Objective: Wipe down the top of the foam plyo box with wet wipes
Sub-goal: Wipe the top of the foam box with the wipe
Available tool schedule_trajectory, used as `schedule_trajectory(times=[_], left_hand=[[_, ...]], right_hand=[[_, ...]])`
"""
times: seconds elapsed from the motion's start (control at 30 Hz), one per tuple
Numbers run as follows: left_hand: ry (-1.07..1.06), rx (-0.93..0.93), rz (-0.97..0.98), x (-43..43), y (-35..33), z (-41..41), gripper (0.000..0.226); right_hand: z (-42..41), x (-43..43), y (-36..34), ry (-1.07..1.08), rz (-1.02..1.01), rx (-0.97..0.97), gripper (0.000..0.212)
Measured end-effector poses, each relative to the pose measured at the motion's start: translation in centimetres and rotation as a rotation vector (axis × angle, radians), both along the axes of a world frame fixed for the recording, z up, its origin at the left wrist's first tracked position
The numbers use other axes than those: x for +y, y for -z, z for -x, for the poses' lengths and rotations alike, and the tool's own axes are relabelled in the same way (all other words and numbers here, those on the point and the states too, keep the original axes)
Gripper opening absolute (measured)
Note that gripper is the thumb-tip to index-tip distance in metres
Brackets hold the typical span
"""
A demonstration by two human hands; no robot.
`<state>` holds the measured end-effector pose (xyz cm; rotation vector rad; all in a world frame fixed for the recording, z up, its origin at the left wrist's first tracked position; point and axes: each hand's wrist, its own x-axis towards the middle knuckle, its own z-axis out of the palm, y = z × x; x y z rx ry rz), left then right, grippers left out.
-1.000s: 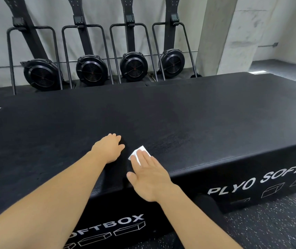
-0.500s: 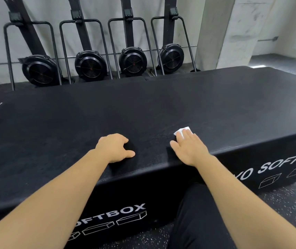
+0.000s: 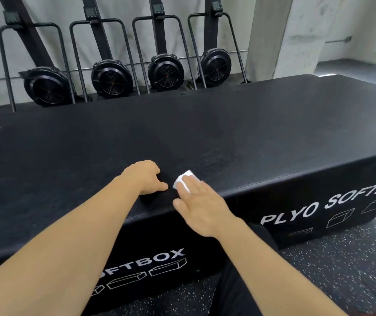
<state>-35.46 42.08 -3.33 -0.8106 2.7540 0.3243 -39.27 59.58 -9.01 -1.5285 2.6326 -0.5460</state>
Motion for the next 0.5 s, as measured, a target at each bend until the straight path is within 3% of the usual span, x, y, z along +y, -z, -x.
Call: schedule_trajectory(times=[0.1,0.27,0.5], left_hand=[[-0.022,0.004,-0.03,0.1,0.0,-0.1,0.057],[-0.01,0.002,-0.039,0.1,0.0,-0.2,0.055],[-0.026,0.0,-0.066,0.2,-0.3,-0.1,0.057]], right_hand=[[3.5,2.3,-0.1,0.11,0.044,-0.009,0.031],[8.6,6.0,0.0,0.308,-0.021,-0.049,0.032],[3.8,3.3,0.3,0.263,0.091,0.017,0.033]])
